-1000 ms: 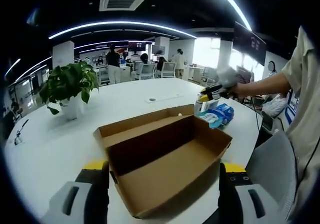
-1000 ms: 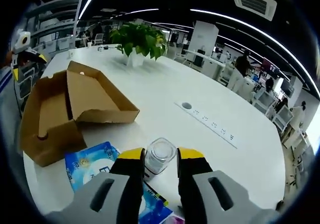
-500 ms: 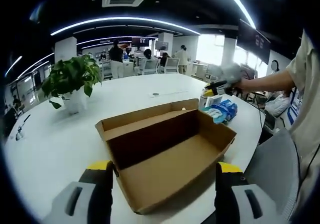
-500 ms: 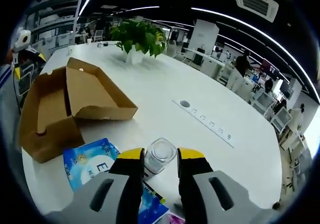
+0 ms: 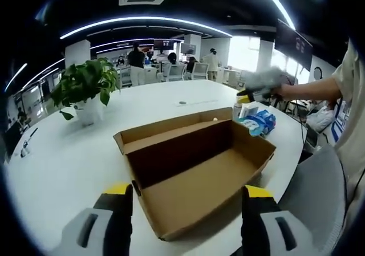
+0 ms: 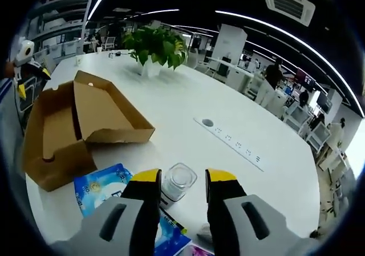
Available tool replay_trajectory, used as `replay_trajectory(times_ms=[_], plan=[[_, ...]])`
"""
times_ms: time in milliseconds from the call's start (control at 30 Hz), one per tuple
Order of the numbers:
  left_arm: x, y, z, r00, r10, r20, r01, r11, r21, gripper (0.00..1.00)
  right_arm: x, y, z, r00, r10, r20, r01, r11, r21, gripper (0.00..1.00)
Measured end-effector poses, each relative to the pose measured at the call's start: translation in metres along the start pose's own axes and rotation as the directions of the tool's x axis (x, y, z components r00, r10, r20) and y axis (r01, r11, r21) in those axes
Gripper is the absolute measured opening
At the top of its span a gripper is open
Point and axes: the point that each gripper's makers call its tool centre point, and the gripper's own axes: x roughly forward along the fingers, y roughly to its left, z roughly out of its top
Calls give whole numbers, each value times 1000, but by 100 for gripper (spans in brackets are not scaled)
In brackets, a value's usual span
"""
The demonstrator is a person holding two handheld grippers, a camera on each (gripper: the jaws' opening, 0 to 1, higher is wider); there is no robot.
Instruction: Operate the shoe box by opening the lid, removing the specified soft item, and placing it in the target area until the item is outside and the box remains undamaged.
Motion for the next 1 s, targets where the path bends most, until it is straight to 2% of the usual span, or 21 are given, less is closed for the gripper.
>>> replay_trajectory(times_ms=[167, 367, 467, 567, 700, 867, 1000], plan=[[-1, 6, -7, 999, 23, -23, -23, 1000, -4, 71, -4, 6, 19, 1000, 25, 3, -25, 1000, -18, 31], [-2, 14, -14, 997, 56, -54, -57, 998, -18, 60, -2, 13, 31, 998, 54, -28, -55, 998, -13, 30], [-2, 18, -19, 994, 77, -81, -80, 996, -40, 51, 0, 18, 39, 996, 78, -41, -77, 997, 23, 30], [-3, 23, -23, 990, 103, -94, -110, 991, -70, 43, 4, 26, 40, 991, 115, -71, -108, 990, 93, 32], [-5, 30, -27, 985, 133, -108, -145, 983, -111, 35, 11, 31, 44, 988, 129, -81, -121, 987, 103, 31], [-8, 41, -34, 975, 182, -128, -202, 966, -163, 29, 22, 38, 45, 982, 156, -110, -139, 979, 147, 29], [-8, 46, -41, 968, 198, -151, -227, 950, -212, 24, 30, 46, 42, 972, 185, -143, -153, 967, 205, 30]])
